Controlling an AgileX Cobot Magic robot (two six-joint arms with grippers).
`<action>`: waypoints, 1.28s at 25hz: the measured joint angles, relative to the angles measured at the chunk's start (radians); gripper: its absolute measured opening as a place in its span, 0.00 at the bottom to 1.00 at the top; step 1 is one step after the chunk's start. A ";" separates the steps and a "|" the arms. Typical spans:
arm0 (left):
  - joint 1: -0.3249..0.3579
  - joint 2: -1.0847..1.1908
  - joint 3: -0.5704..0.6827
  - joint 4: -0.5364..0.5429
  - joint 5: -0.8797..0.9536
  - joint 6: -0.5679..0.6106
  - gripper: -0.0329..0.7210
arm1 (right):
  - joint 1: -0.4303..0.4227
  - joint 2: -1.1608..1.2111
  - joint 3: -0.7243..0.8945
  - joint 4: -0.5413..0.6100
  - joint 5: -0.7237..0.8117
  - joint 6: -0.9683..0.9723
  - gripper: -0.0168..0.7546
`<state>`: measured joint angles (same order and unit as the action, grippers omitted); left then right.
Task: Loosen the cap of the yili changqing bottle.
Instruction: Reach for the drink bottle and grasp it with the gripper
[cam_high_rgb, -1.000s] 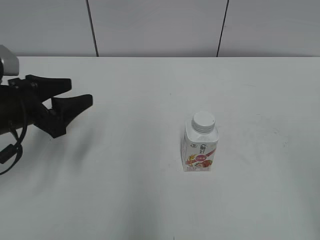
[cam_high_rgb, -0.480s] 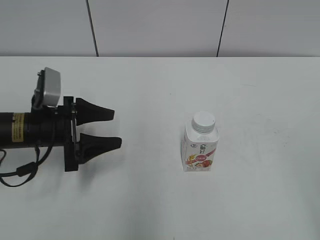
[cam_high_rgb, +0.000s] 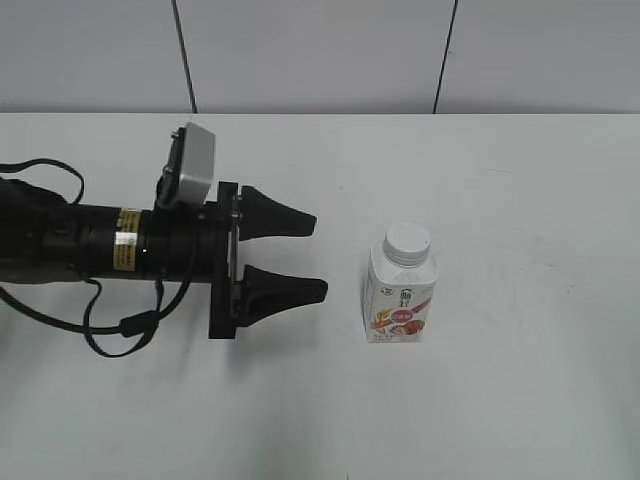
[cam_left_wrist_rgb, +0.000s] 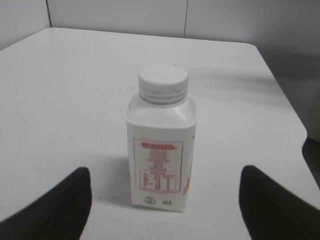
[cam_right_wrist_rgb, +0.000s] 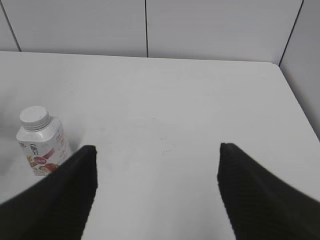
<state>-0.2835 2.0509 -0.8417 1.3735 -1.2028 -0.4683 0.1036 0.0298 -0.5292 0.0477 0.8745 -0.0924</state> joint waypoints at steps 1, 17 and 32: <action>-0.016 0.000 -0.013 -0.002 0.011 -0.003 0.78 | 0.000 0.000 0.000 0.007 0.000 0.000 0.79; -0.131 0.165 -0.215 -0.052 0.035 -0.022 0.78 | 0.000 0.000 0.000 0.036 -0.001 0.000 0.79; -0.198 0.188 -0.233 -0.100 0.093 -0.026 0.75 | 0.000 0.000 0.000 0.036 -0.001 0.000 0.79</action>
<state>-0.4817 2.2393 -1.0748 1.2731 -1.1100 -0.4940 0.1036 0.0298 -0.5292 0.0842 0.8737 -0.0924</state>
